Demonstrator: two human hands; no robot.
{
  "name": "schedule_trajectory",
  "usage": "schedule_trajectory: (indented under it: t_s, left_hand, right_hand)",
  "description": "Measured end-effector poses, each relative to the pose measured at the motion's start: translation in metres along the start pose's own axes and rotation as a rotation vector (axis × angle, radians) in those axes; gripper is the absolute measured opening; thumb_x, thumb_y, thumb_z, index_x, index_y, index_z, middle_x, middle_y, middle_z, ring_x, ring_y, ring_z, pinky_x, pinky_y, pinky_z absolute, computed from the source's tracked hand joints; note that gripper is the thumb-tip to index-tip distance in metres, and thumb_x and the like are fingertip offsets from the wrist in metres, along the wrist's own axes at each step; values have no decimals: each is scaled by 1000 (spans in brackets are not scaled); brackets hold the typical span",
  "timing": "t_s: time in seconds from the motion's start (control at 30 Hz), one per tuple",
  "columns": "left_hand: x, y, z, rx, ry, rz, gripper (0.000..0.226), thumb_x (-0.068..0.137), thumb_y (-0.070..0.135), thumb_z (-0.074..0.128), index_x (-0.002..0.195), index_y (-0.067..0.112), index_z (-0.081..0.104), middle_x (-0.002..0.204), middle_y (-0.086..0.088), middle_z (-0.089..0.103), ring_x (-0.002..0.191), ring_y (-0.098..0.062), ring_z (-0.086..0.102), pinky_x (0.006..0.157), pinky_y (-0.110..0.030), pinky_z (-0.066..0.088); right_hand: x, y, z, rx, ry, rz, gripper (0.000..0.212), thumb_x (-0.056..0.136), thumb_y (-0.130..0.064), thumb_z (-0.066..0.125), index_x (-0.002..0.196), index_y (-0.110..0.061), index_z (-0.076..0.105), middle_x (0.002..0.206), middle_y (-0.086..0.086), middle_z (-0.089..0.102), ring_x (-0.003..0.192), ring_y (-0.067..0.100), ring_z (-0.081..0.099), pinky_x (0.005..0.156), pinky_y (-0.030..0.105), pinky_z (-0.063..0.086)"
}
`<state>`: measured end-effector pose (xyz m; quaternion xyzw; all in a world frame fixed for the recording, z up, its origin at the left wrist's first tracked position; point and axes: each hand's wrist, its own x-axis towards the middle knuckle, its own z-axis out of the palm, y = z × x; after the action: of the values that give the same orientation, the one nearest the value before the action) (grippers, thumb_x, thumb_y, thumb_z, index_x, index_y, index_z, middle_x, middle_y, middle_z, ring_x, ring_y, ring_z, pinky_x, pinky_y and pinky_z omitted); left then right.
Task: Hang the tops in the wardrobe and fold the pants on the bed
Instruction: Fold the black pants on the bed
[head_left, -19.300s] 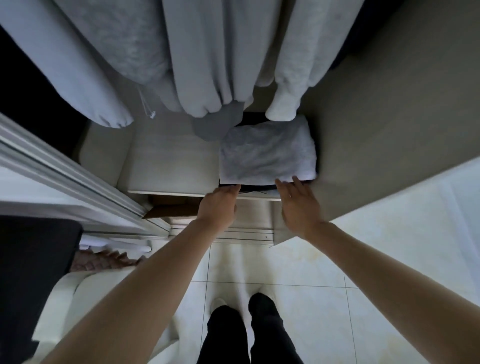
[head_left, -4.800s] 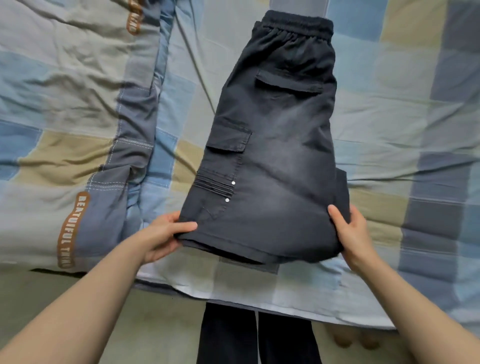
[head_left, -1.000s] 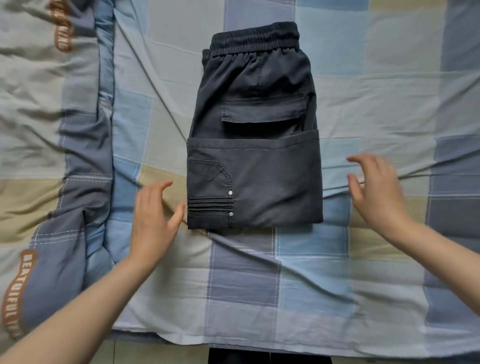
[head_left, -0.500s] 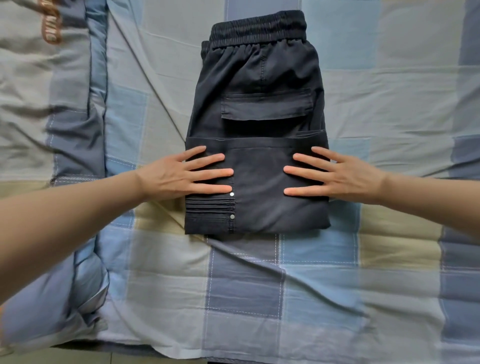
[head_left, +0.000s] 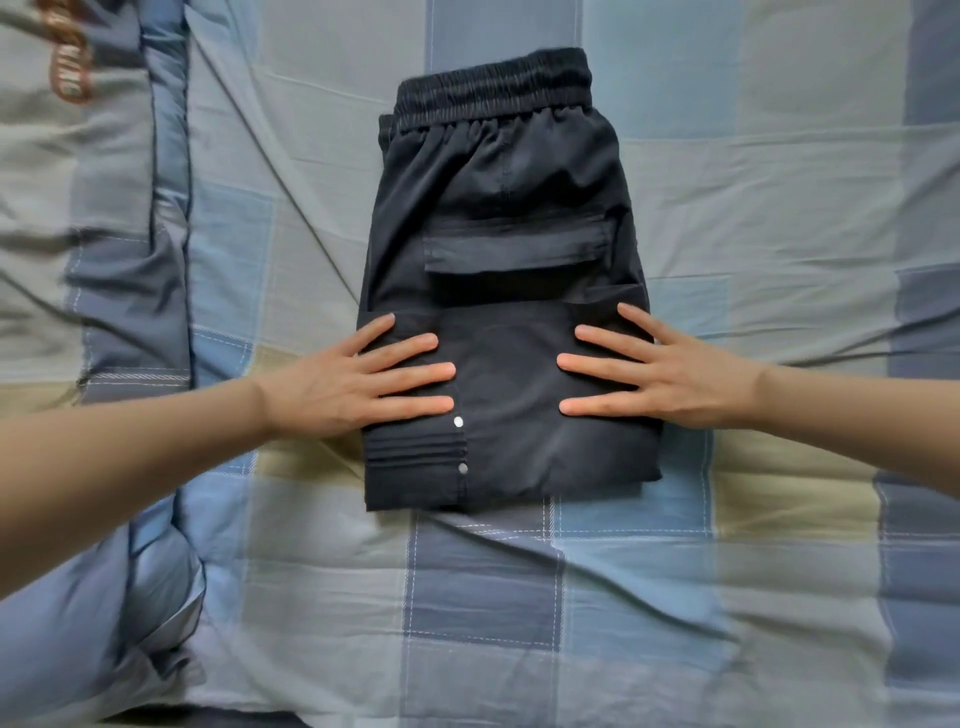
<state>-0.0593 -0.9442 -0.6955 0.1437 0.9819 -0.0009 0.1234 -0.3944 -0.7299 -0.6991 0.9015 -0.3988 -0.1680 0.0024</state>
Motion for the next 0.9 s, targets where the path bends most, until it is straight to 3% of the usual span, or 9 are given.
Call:
schedule_trajectory:
  t_s: [0.2, 0.3, 0.37, 0.4, 0.43, 0.5, 0.6, 0.73, 0.9]
  left_hand:
    - [-7, 72, -29, -245, -114, 104, 53, 96, 14, 31, 143, 31, 48, 148, 2, 47, 138, -25, 42, 107, -52, 40]
    - [-13, 82, -37, -684, -155, -60, 61, 92, 7, 31, 146, 35, 40, 153, 14, 37, 144, -5, 28, 121, -32, 19]
    - [-18, 79, -38, -1197, -158, -323, 56, 92, 0, 45, 138, 31, 52, 144, 21, 49, 136, 5, 38, 116, -18, 24]
    - [-18, 74, -41, -1412, -90, -490, 47, 90, -2, 55, 128, 25, 61, 130, 20, 61, 126, 4, 51, 107, -15, 36]
    - [-16, 68, -41, -1556, 29, -701, 35, 89, -2, 61, 116, 20, 68, 116, 16, 70, 116, -3, 61, 98, -18, 46]
    - [-11, 55, -41, -1723, 306, -1139, 17, 90, 22, 62, 99, 10, 70, 100, 2, 75, 103, -19, 68, 92, -36, 54]
    - [7, 50, -36, -1795, 596, -1478, 23, 94, 40, 58, 91, 20, 68, 81, 6, 70, 79, -12, 64, 81, -36, 51]
    - [36, 61, -33, -1600, 707, -1599, 19, 97, 28, 57, 80, 21, 61, 55, 21, 58, 51, 7, 48, 55, -15, 40]
    - [40, 75, -39, -1453, 902, -1577, 20, 99, 24, 54, 79, 21, 55, 68, 15, 59, 65, 2, 50, 61, -13, 41]
  right_hand:
    - [-33, -55, -34, 261, -148, -155, 73, 84, -7, 35, 148, -41, 28, 153, 2, 35, 141, 33, 31, 110, 61, 24]
    - [-43, -53, -56, 862, -302, -54, 97, 68, 6, 34, 149, -45, 16, 156, -14, 25, 147, 12, 13, 121, 41, 6]
    - [-46, -45, -68, 1462, -175, 192, 109, 43, 6, 24, 144, -32, 39, 147, -17, 42, 141, 4, 29, 119, 24, 15]
    - [-45, -40, -74, 1679, 12, 359, 57, 87, -33, 26, 136, -21, 51, 136, -9, 56, 132, 4, 44, 112, 21, 29]
    - [-39, -33, -75, 1819, 232, 610, 39, 97, 4, 35, 126, -11, 58, 122, -1, 67, 118, 3, 56, 99, 20, 43]
    - [-23, -16, -73, 1860, 462, 1051, 21, 99, -3, 44, 108, -9, 62, 99, 0, 73, 90, -7, 59, 70, 22, 53]
    - [7, 7, -61, 1748, 475, 1282, 12, 98, -30, 50, 100, -22, 59, 90, -13, 63, 81, -6, 55, 69, 17, 43]
    - [33, 11, -38, 1573, 351, 1484, 34, 94, -38, 54, 114, -10, 55, 109, 2, 63, 101, 18, 57, 89, 35, 47]
    - [24, 5, -40, 1371, 609, 1447, 24, 98, -29, 45, 87, -8, 49, 71, -12, 48, 69, 8, 42, 60, 18, 35]
